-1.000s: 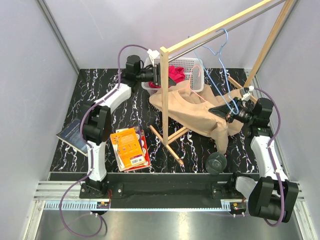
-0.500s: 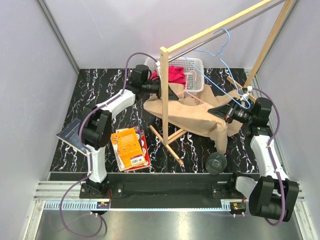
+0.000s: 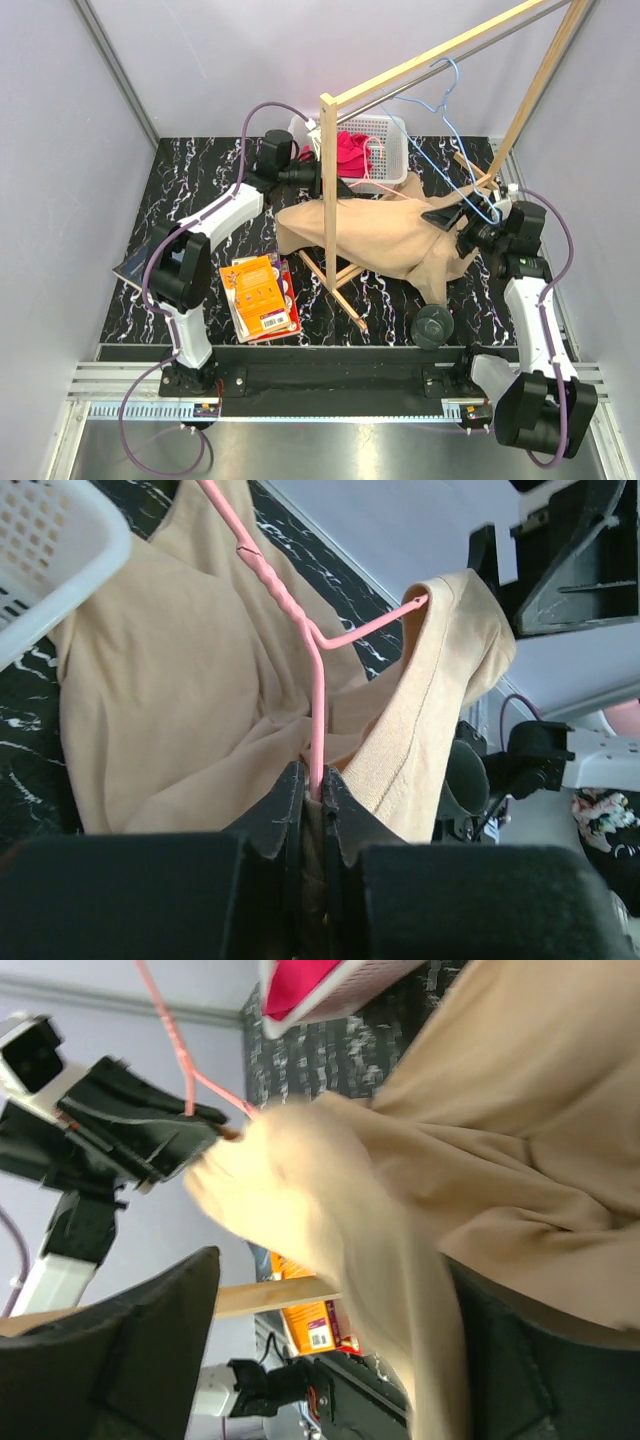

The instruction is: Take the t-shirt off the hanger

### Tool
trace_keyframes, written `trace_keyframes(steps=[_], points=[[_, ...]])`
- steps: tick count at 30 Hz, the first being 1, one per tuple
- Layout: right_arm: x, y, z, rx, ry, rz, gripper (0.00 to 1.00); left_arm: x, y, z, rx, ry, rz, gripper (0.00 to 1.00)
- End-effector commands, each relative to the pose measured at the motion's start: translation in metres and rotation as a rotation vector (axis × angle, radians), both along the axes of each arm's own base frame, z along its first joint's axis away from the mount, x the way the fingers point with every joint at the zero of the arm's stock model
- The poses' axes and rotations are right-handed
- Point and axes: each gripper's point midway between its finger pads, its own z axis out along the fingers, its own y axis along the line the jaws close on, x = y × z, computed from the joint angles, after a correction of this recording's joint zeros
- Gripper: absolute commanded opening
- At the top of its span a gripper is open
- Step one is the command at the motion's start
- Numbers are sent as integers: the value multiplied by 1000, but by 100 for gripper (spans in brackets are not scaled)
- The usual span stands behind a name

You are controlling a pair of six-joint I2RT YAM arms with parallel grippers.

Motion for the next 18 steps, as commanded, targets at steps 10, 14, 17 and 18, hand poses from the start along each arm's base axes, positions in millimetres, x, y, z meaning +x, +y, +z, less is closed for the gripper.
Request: trace_keyframes(steps=[10, 14, 17, 18], points=[[-7, -40, -17, -130, 28, -242, 100, 20, 7, 39, -38, -97, 124, 0], [16, -45, 9, -102, 5, -235, 100, 27, 3, 32, -35, -56, 140, 0], [34, -50, 25, -82, -7, -227, 100, 28, -2, 29, -29, -46, 156, 0], [39, -53, 28, -86, -9, -233, 100, 26, -7, 27, -26, -44, 151, 0]])
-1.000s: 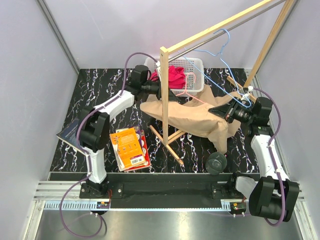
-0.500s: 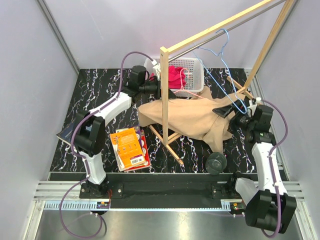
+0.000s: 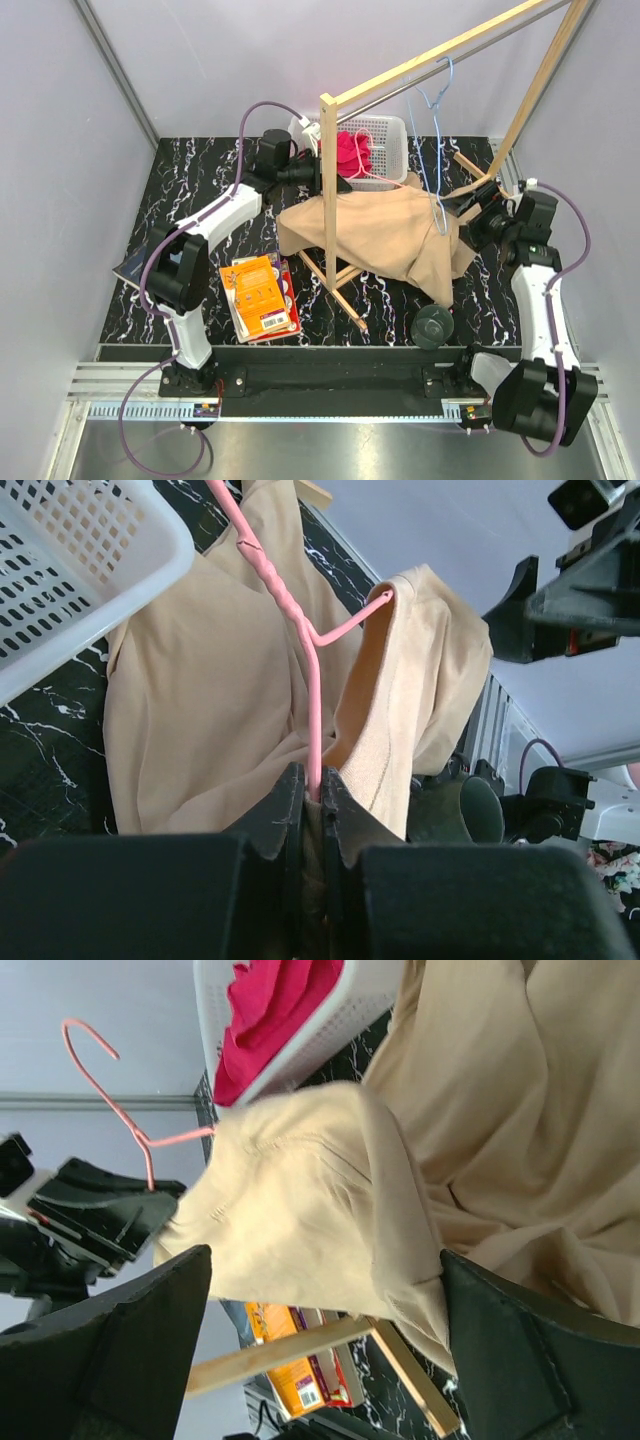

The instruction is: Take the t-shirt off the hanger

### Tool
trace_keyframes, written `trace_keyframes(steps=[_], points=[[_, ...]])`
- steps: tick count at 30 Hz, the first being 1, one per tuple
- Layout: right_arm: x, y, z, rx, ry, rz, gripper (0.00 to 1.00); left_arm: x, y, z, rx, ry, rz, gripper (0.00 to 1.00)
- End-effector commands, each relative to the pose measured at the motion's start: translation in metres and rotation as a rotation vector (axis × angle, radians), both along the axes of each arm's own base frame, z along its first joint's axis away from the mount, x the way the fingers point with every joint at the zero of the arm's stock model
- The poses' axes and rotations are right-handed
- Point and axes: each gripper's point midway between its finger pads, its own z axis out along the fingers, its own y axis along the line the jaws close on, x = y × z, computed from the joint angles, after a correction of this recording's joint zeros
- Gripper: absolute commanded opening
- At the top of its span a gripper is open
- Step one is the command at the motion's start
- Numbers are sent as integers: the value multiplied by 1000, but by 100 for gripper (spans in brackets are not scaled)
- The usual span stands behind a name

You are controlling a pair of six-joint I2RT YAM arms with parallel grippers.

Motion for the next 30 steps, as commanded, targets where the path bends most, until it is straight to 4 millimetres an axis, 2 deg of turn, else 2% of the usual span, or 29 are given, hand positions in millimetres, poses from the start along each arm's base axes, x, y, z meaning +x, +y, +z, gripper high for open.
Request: trace_keyframes(steps=[1, 3, 4, 5, 8, 9, 11, 12, 13, 14, 15, 16, 17, 18, 19, 21, 22, 25, 28, 30], points=[[30, -17, 56, -54, -143, -30, 100, 11, -14, 29, -41, -76, 38, 0], [35, -26, 62, -103, -143, -58, 100, 11, -20, 31, -37, -79, 47, 0], [39, -35, 73, -140, -159, -94, 100, 15, -20, 31, -30, -79, 72, 0], [39, -39, 68, -158, -134, -101, 100, 16, -22, 34, -35, -68, 80, 0], [42, -45, 69, -196, -136, -112, 100, 19, -27, 38, -52, -52, 75, 0], [42, -46, 70, -207, -140, -112, 100, 16, -31, 41, -62, -48, 50, 0], [43, -51, 70, -245, -148, -121, 100, 16, -37, 34, -68, -10, 22, 0], [45, -52, 71, -254, -155, -118, 100, 13, -44, 40, -80, -10, -10, 0], [45, -46, 75, -247, -174, -80, 99, 14, -49, 30, -73, 20, -24, 0], [51, -42, 76, -231, -193, -47, 98, 13, -53, 28, -69, 44, -37, 0], [53, -35, 78, -212, -212, -5, 92, 9, -59, 30, -73, 45, -58, 0], [52, -23, 79, -171, -228, 64, 89, 7, -64, 29, -73, 52, -69, 0], [57, -19, 81, -151, -252, 84, 83, 7, -68, 21, -68, 73, -73, 0], [57, -11, 80, -132, -265, 120, 73, 3, -74, 22, -70, 75, -86, 0], [59, -7, 81, -130, -280, 130, 69, 2, -78, 21, -71, 84, -92, 0], [65, 0, 82, -150, -306, 156, 66, -3, -86, 12, -69, 134, -112, 0], [67, 12, 85, -171, -328, 196, 66, -3, -89, 17, -78, 136, -121, 0], [76, 28, 77, -206, -330, 233, 66, -7, -96, 10, -76, 197, -130, 0], [83, 35, 67, -238, -331, 238, 66, -11, -99, 8, -73, 216, -138, 0], [88, 37, 62, -247, -340, 242, 61, -15, -102, 9, -74, 217, -148, 0]])
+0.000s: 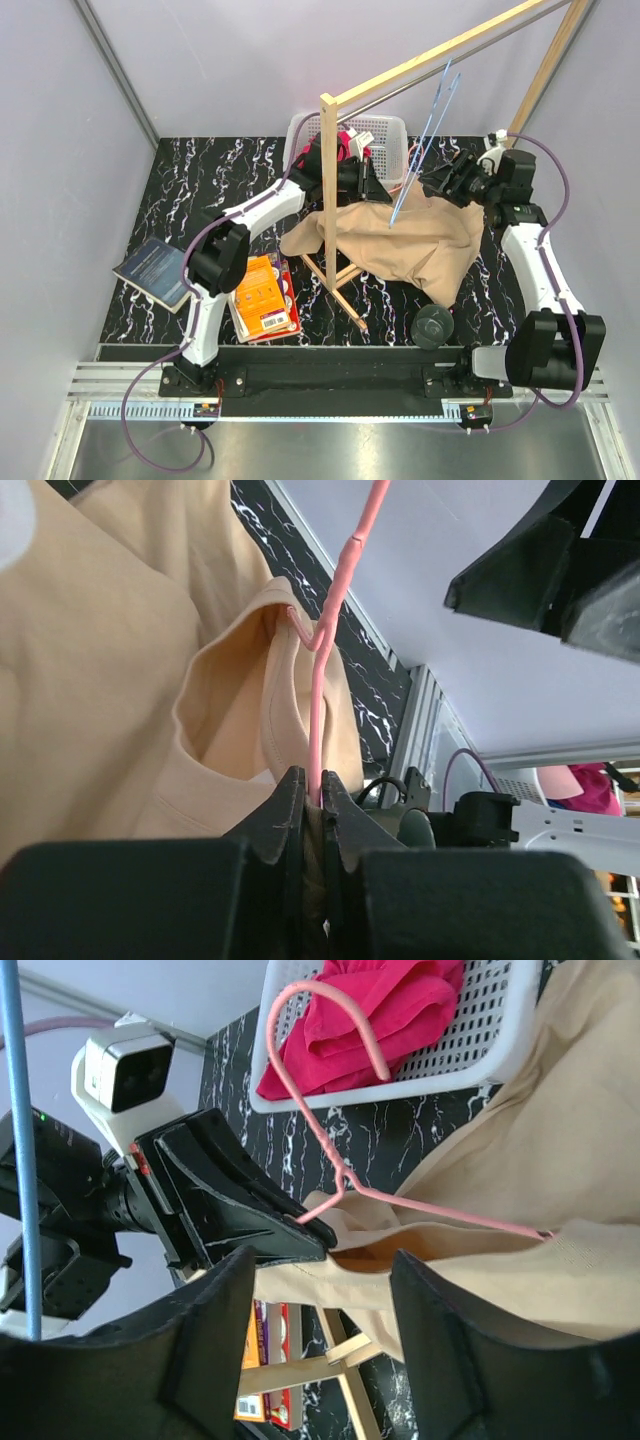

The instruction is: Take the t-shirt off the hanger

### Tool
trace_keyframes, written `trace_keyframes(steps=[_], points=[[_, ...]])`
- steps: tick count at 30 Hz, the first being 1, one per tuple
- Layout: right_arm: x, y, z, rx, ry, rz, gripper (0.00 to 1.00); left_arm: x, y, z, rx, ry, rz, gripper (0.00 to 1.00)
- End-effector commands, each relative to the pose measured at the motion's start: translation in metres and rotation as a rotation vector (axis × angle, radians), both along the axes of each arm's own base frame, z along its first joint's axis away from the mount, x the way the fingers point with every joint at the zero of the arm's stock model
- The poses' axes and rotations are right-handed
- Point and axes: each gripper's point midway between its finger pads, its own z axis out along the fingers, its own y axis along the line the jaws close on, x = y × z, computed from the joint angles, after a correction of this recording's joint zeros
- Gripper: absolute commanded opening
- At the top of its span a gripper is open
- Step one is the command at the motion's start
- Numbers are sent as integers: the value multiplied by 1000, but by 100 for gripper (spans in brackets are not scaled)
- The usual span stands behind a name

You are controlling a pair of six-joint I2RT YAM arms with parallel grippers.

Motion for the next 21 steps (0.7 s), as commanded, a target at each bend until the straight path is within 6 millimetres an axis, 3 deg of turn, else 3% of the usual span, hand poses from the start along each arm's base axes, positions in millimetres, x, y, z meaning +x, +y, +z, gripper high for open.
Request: trace_keyframes(steps=[1, 13, 14, 21], points=[[18, 3, 17, -65, -137, 10, 59, -6, -8, 36, -70, -31, -46, 0], [39, 17, 5, -138, -213, 18, 56, -25, -13, 47, -84, -41, -92, 0], [38, 26, 5, -137, -220, 33, 56, -27, -14, 48, -85, -41, -97, 0], [42, 29, -15, -134, -227, 11, 50, -42, -17, 56, -99, -46, -143, 0]])
